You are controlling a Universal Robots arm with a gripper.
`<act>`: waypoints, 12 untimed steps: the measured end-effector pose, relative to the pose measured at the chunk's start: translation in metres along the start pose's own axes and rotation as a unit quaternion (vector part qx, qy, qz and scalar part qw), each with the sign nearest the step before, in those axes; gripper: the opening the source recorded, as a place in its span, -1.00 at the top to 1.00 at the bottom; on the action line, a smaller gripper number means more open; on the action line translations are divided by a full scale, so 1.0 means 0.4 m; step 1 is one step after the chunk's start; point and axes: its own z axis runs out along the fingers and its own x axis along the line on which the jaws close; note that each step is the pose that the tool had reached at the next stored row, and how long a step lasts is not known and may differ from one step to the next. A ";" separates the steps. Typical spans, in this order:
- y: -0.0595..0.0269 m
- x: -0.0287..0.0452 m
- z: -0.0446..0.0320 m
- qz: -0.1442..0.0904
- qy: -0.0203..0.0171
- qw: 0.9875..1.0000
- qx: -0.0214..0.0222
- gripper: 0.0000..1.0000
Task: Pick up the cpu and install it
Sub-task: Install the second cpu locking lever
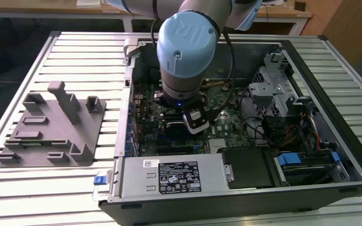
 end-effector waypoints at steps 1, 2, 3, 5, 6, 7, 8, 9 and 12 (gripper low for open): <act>0.001 0.001 0.002 0.000 0.000 1.000 -0.001 0.79; 0.003 0.002 0.003 0.000 0.000 1.000 -0.001 0.79; 0.004 0.002 0.005 0.001 0.000 1.000 -0.001 0.79; 0.004 0.003 0.007 0.001 0.000 1.000 -0.002 0.79; 0.003 0.004 0.008 0.001 0.000 1.000 -0.002 0.79; 0.003 0.004 0.009 0.001 0.000 1.000 -0.002 0.79; 0.003 0.005 0.009 0.001 0.000 1.000 -0.002 0.79; 0.002 0.005 0.010 0.001 0.000 1.000 -0.003 0.79; 0.001 0.010 0.012 0.002 0.000 1.000 -0.006 0.79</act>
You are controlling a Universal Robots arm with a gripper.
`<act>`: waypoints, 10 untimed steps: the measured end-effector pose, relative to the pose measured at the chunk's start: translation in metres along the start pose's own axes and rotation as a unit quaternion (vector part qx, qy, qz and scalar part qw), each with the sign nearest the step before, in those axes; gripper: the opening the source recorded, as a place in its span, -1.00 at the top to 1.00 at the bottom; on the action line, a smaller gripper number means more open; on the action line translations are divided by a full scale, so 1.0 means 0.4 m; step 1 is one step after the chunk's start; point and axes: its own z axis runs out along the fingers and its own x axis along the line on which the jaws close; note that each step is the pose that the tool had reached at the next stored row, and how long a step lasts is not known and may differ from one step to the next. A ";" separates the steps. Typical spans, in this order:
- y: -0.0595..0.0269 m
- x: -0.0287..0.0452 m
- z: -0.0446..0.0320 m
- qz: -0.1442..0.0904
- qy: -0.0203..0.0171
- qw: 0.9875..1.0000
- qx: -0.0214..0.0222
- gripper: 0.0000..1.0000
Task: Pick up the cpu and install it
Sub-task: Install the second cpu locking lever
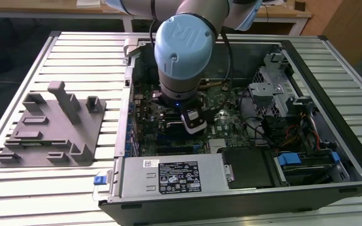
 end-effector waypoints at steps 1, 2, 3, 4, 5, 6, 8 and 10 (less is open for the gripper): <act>0.000 0.001 0.001 0.000 0.000 1.000 -0.001 0.79; -0.001 0.002 0.002 0.000 0.000 1.000 -0.001 0.79; -0.002 0.003 0.003 0.000 0.000 1.000 -0.001 0.79; -0.002 0.003 0.004 0.001 0.000 1.000 -0.002 0.79; -0.003 0.004 0.004 0.001 0.000 1.000 -0.002 0.79; -0.003 0.004 0.005 0.001 0.000 1.000 -0.003 0.79; -0.003 0.005 0.006 0.001 0.000 1.000 -0.003 0.79; -0.005 0.005 0.009 0.002 0.000 1.000 -0.003 0.79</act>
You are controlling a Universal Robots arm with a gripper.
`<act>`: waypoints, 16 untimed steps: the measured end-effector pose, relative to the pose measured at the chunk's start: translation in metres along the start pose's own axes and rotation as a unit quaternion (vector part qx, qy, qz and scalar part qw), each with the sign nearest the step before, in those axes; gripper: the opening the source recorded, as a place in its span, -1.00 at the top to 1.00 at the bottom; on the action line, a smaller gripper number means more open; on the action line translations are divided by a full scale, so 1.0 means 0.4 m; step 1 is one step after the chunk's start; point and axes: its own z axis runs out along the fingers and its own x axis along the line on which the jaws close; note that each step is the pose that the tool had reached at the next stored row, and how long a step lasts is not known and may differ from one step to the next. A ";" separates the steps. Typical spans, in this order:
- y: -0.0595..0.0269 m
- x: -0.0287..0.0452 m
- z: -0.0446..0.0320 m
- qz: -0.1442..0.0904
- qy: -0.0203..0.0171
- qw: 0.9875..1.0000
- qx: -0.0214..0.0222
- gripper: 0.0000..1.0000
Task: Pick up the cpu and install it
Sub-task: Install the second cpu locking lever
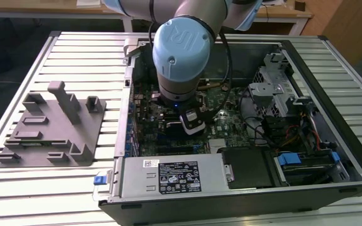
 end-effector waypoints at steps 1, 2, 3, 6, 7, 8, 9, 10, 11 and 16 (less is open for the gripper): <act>-0.001 0.001 0.001 0.000 0.000 1.000 0.000 0.79; -0.001 0.001 0.002 0.000 0.000 1.000 0.000 0.79; -0.001 0.002 0.003 0.000 0.000 1.000 0.000 0.79; -0.002 0.005 0.003 0.000 0.000 1.000 0.000 0.79; -0.002 0.006 0.003 0.000 0.000 1.000 0.000 0.79; -0.001 0.007 0.004 0.000 0.000 1.000 0.000 0.79; -0.001 0.009 0.005 0.000 0.000 1.000 0.000 0.79; 0.000 0.010 0.005 0.000 0.000 1.000 0.000 0.79; 0.001 0.012 0.005 0.000 0.000 1.000 0.000 0.79; 0.006 0.014 0.008 0.000 0.000 1.000 0.000 0.79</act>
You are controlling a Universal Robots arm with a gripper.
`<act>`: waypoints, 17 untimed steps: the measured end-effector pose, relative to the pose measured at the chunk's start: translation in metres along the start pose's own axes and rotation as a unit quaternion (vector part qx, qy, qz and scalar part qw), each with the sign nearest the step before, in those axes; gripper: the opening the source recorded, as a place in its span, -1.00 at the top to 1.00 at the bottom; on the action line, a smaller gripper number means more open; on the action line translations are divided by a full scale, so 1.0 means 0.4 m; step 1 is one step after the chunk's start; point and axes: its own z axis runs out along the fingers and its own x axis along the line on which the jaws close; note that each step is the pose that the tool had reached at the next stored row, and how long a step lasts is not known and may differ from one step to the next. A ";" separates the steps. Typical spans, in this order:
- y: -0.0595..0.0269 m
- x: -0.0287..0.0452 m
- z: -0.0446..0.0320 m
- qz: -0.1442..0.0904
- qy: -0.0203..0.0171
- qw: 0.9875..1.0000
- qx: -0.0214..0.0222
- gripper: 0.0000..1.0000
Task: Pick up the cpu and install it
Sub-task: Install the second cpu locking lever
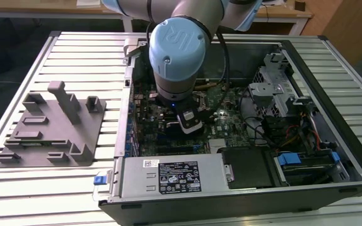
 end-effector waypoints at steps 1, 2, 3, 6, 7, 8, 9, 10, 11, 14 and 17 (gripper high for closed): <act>0.001 0.000 0.000 0.000 0.000 1.000 0.000 0.79; 0.001 0.000 0.000 0.000 0.000 1.000 0.000 0.79; 0.002 0.000 0.000 0.000 0.000 1.000 0.000 0.79; 0.006 0.001 -0.004 0.000 0.000 1.000 0.002 0.79; 0.008 0.001 -0.005 0.000 0.000 1.000 0.002 0.79; 0.008 0.001 -0.006 0.000 -0.001 1.000 0.003 0.79; 0.009 0.001 -0.006 0.000 -0.001 1.000 0.004 0.79; 0.009 0.001 -0.006 0.000 -0.001 1.000 0.005 0.79; 0.009 0.001 -0.006 0.000 -0.001 1.000 0.006 0.79; 0.010 0.001 -0.006 0.000 -0.002 1.000 0.008 0.79; 0.013 0.002 -0.005 0.000 -0.002 1.000 0.010 0.79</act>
